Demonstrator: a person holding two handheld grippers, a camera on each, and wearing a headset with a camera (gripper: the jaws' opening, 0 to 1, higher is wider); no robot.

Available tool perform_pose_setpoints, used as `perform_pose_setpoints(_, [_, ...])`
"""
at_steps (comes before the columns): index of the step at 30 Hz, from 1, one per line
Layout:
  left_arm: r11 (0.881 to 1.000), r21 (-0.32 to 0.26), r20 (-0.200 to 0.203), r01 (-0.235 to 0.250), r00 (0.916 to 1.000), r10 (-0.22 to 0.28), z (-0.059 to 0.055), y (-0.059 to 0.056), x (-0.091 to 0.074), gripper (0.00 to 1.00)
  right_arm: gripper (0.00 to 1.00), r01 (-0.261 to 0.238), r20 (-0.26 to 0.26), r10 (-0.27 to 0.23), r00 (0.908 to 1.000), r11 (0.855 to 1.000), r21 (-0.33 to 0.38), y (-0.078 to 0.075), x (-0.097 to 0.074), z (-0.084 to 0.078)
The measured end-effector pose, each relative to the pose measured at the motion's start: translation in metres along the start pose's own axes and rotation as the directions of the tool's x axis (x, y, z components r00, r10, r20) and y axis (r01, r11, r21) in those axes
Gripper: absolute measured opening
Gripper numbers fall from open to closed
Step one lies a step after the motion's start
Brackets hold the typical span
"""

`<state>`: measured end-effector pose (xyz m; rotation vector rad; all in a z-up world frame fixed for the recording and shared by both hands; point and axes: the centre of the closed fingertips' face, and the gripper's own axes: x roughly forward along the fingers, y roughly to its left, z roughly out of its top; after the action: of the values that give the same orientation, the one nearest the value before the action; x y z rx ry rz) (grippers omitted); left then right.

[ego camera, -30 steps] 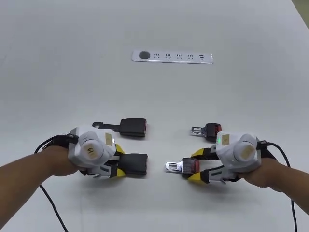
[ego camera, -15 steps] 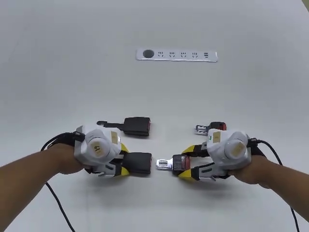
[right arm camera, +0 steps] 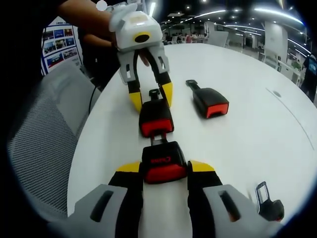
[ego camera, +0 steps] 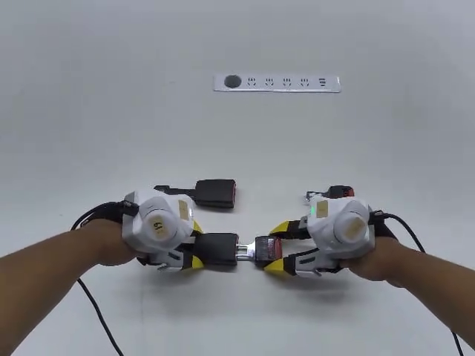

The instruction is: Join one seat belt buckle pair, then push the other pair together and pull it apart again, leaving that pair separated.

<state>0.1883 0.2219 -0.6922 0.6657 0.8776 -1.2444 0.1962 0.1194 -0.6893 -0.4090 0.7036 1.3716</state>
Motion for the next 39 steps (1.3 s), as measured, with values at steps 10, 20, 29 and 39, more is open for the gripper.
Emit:
perform_pose_setpoints(10, [1.0, -0.007, -0.021, -0.003, 0.9998, 0.003, 0.001, 0.0, 0.0, 0.31, 0.33, 0.003, 0.002, -0.003, 1.0, 1.0, 0.007, 0.004, 0.004, 0.001])
perform_pose_setpoints(20, [1.0, 0.006, -0.047, 0.003, 0.9989, -0.002, 0.0, 0.0, 0.0, 0.31, 0.33, 0.007, -0.002, -0.007, 1.0, 1.0, 0.013, 0.007, 0.011, 0.006])
perform_pose_setpoints(29, [1.0, 0.002, -0.058, 0.001, 0.9983, -0.001, 0.0, 0.0, 0.001, 0.31, 0.33, 0.015, 0.003, -0.015, 0.9999, 1.0, 0.019, 0.012, 0.014, 0.01])
perform_pose_setpoints(39, [1.0, 0.003, -0.063, 0.003, 0.998, -0.003, 0.0, 0.0, 0.001, 0.31, 0.33, 0.013, 0.002, -0.013, 0.9999, 0.999, 0.029, 0.008, 0.02, 0.008])
